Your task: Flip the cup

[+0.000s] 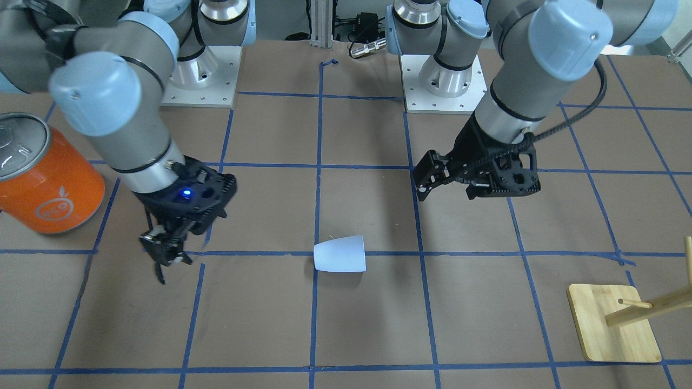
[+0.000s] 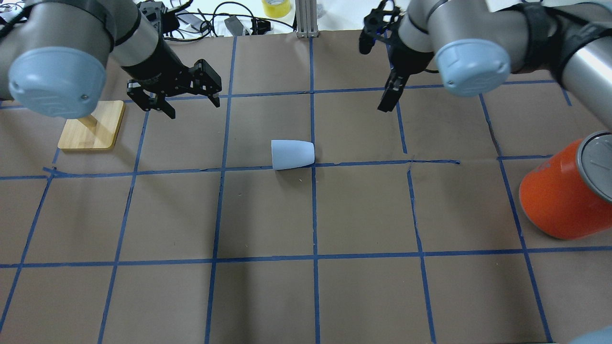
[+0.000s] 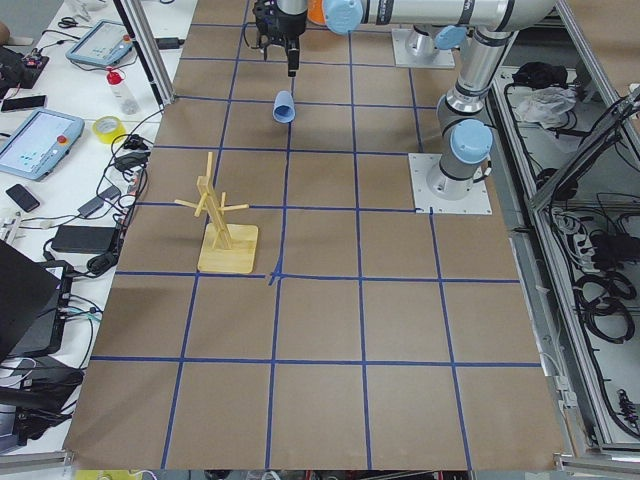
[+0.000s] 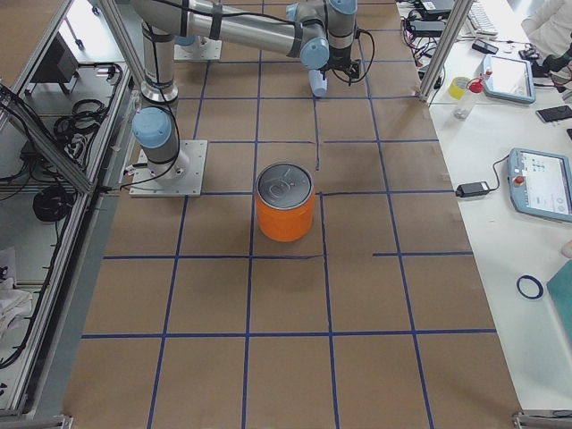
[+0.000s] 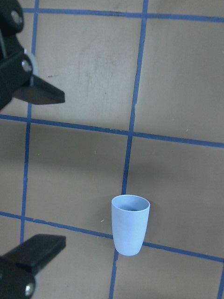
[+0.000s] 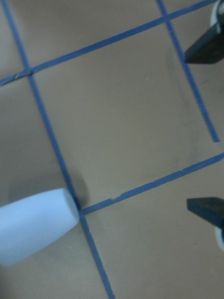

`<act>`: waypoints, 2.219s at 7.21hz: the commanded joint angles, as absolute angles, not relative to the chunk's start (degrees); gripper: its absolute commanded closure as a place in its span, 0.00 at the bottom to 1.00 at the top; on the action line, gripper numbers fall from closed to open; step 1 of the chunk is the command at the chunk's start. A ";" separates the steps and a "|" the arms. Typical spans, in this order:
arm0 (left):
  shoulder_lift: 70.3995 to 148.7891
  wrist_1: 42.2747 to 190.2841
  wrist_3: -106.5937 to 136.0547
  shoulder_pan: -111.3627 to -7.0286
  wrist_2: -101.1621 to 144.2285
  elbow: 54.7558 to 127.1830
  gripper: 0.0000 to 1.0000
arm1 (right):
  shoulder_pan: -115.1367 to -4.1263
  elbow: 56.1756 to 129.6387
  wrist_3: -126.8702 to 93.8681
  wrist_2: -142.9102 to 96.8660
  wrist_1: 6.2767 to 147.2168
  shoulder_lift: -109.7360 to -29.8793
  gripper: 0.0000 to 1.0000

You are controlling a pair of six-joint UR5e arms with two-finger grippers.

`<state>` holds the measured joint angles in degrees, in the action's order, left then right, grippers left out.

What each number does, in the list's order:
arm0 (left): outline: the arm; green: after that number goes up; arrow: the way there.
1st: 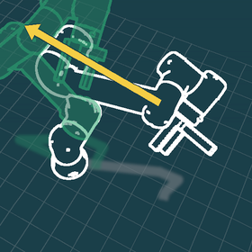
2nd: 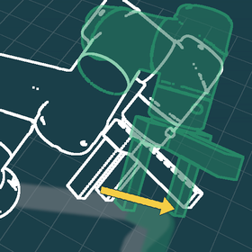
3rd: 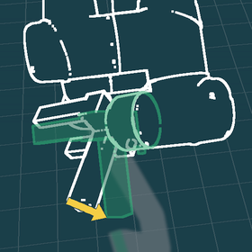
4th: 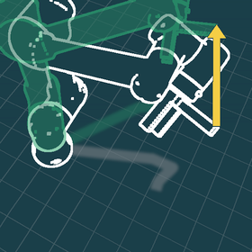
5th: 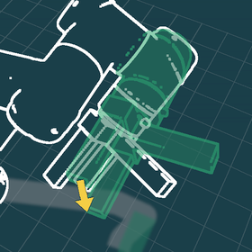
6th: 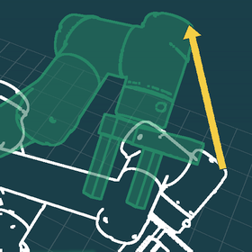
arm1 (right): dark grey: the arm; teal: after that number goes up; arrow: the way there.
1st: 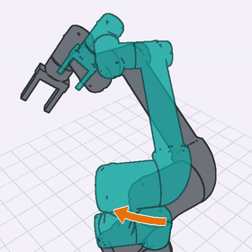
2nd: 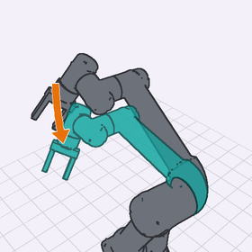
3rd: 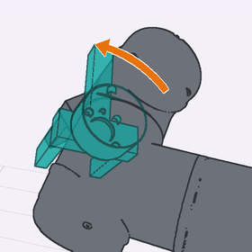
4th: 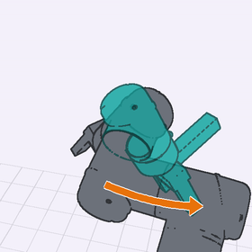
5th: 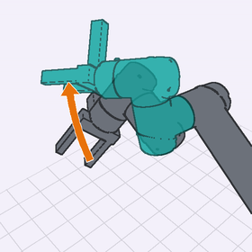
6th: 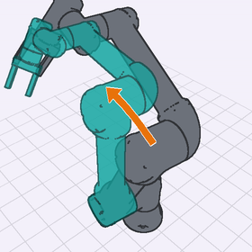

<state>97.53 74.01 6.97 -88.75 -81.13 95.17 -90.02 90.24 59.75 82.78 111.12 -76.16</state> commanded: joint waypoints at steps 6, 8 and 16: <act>115.03 61.88 4.40 -88.68 -52.61 99.05 0.00 | -87.07 89.39 11.92 89.30 93.02 -89.02 0.00; 116.19 61.26 4.40 -89.03 -49.66 100.97 0.00 | -89.81 87.02 4.26 89.39 92.46 -88.95 0.00; 118.74 56.96 4.21 -89.30 -46.59 102.39 0.86 | -92.55 87.62 -5.36 88.07 91.05 -88.77 0.00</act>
